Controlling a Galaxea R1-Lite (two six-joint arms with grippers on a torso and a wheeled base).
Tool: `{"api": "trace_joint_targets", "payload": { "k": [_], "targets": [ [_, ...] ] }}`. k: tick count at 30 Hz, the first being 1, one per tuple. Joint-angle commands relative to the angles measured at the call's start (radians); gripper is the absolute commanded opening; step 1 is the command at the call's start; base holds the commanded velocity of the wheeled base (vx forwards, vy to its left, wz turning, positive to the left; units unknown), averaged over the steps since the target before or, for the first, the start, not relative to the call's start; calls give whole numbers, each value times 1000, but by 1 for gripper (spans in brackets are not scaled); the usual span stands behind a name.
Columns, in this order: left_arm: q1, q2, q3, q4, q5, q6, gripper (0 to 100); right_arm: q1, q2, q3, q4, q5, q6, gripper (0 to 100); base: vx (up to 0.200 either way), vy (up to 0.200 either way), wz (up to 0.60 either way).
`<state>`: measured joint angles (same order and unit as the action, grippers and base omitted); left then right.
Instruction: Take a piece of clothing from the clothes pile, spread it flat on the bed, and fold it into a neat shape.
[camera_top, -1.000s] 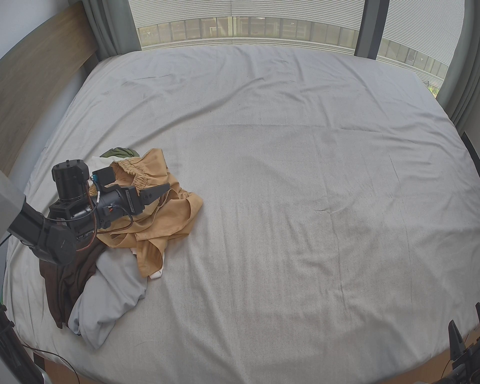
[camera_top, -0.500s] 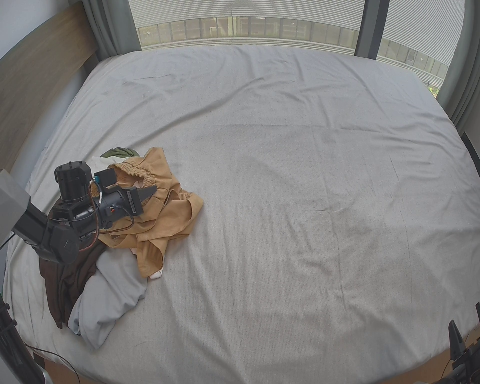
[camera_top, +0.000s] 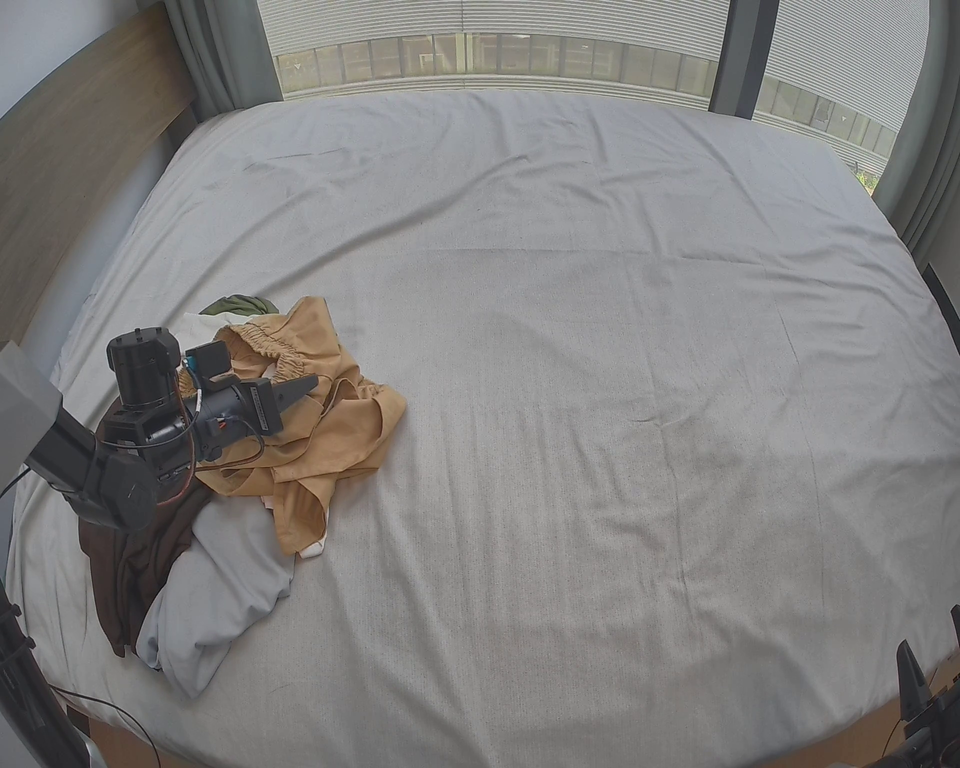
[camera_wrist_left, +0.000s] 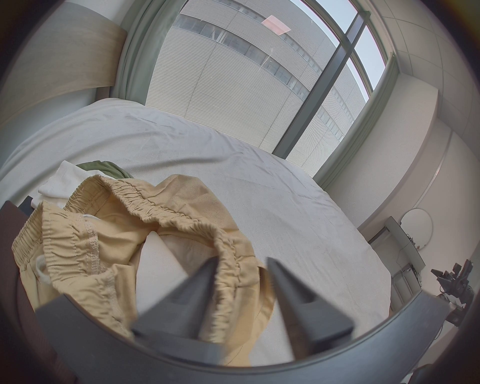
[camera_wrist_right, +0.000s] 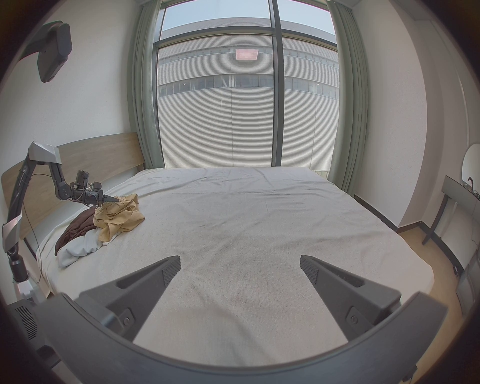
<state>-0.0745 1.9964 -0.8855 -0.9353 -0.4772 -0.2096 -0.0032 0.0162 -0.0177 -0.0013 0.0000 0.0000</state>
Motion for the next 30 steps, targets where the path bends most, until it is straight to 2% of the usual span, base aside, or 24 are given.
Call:
{"api": "trace_joint_targets", "payload": {
  "k": [1,10,11,22,28,30],
  "targets": [
    [-1,-2,3,0,5,1,100,0,-16,18,0,0,0,100,0,0,0],
    [-4,16,-7,-2,8,1,100,0,-16,18,0,0,0,100,0,0,0],
    [-2,24,-7,-2,8,2,0,0,-16,18,0,0,0,100,0,0,0],
    [-4,48,-4,-34,6,52,0,0,-16,18,0,0,0,100,0,0,0],
    [-15,-7,-1,-34,-3,30,0,0,-16,18,0,0,0,100,0,0,0],
    [-25,-67,13,-30,-3,-5,0,0,-16,18,0,0,0,100,0,0,0]
  ]
}}
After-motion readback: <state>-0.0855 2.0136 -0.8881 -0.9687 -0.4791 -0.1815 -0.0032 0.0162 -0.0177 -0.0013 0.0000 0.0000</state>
